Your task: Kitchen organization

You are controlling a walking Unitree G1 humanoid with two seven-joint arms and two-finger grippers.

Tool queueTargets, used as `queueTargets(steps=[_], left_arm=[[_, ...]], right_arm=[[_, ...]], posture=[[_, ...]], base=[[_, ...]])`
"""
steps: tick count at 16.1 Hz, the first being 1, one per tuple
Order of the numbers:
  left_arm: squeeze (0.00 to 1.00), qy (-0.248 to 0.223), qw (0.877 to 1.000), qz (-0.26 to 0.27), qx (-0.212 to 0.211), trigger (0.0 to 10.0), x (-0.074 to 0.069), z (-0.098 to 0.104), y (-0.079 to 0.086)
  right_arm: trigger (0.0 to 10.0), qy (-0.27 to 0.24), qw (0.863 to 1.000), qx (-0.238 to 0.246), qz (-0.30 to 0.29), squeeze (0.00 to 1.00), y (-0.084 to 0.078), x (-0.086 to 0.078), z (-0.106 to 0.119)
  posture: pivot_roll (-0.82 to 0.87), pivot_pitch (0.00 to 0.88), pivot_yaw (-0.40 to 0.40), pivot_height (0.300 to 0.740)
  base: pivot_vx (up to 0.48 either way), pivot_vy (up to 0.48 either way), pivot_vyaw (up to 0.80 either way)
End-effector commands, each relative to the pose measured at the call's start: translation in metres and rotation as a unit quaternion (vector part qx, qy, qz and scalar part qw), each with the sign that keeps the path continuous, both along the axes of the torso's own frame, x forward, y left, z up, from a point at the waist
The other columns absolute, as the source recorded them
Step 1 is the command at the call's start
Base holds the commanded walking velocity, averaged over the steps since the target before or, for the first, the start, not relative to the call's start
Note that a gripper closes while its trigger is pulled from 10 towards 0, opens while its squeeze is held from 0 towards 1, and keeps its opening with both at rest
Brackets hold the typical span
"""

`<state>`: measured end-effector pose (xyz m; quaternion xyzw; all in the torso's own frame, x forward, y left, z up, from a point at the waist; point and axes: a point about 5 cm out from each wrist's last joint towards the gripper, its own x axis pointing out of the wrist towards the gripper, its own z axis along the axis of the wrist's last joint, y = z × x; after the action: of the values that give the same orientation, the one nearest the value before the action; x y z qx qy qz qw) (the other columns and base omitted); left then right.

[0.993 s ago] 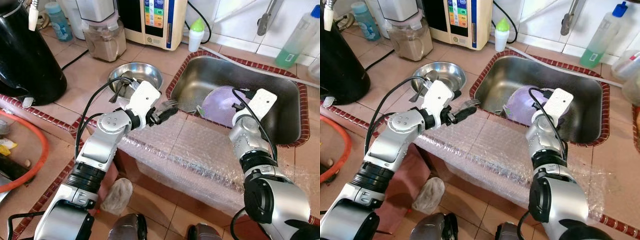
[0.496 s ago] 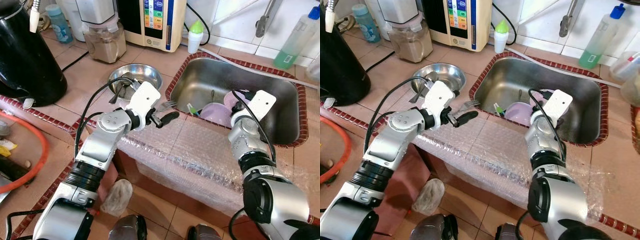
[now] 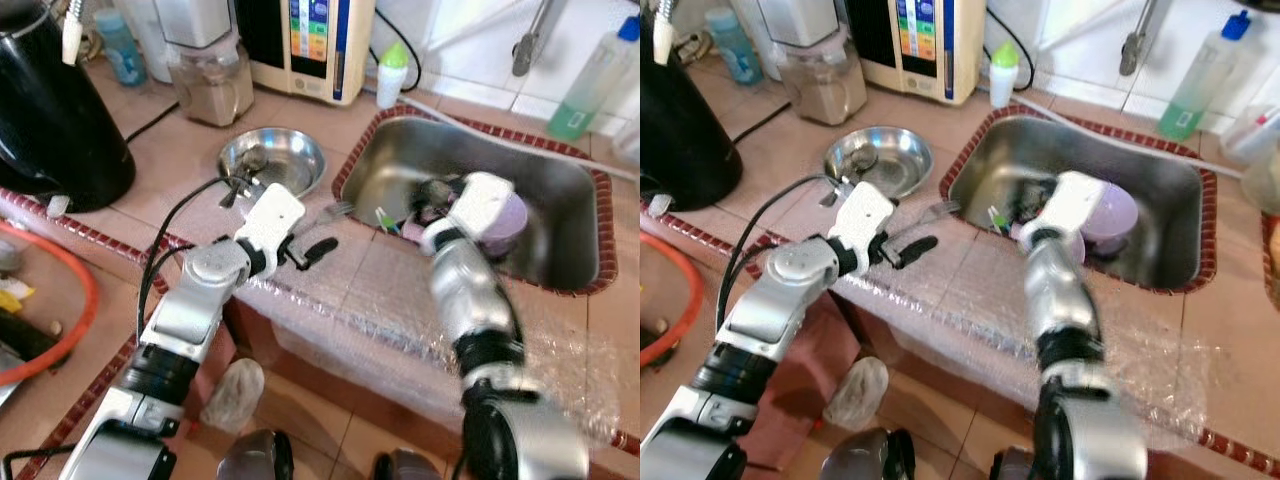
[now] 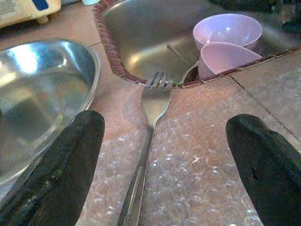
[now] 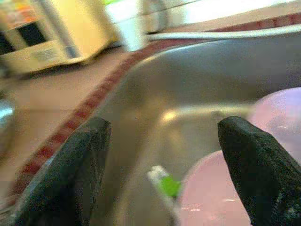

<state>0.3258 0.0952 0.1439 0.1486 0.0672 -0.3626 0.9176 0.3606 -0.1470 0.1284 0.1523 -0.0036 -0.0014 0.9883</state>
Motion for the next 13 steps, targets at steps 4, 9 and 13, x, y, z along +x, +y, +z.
queueTargets(steps=[4, 9, 13], left_arm=[[0.00, 0.014, 1.000, 0.017, 0.005, 10.0, 0.001, -0.011, 0.006], [0.00, 0.039, 0.998, 0.045, -0.008, 0.0, 0.010, -0.018, 0.017], [0.00, 0.044, 0.998, 0.048, -0.008, 0.0, 0.010, -0.021, 0.021]], right_arm=[[10.0, -0.037, 0.999, -0.005, 0.037, 0.00, 0.006, -0.006, 0.012], [10.0, -0.038, 0.989, -0.050, 0.136, 0.00, 0.010, -0.033, 0.006], [10.0, -0.021, 0.962, -0.097, 0.254, 0.00, 0.012, -0.053, -0.004]], posture=[[0.02, 0.049, 0.014, 0.740], [0.01, 0.043, 0.018, 0.740], [0.04, 0.038, 0.029, 0.740]], base=[[0.000, 0.000, 0.00], [0.000, 0.000, 0.00], [0.000, 0.000, 0.00]])
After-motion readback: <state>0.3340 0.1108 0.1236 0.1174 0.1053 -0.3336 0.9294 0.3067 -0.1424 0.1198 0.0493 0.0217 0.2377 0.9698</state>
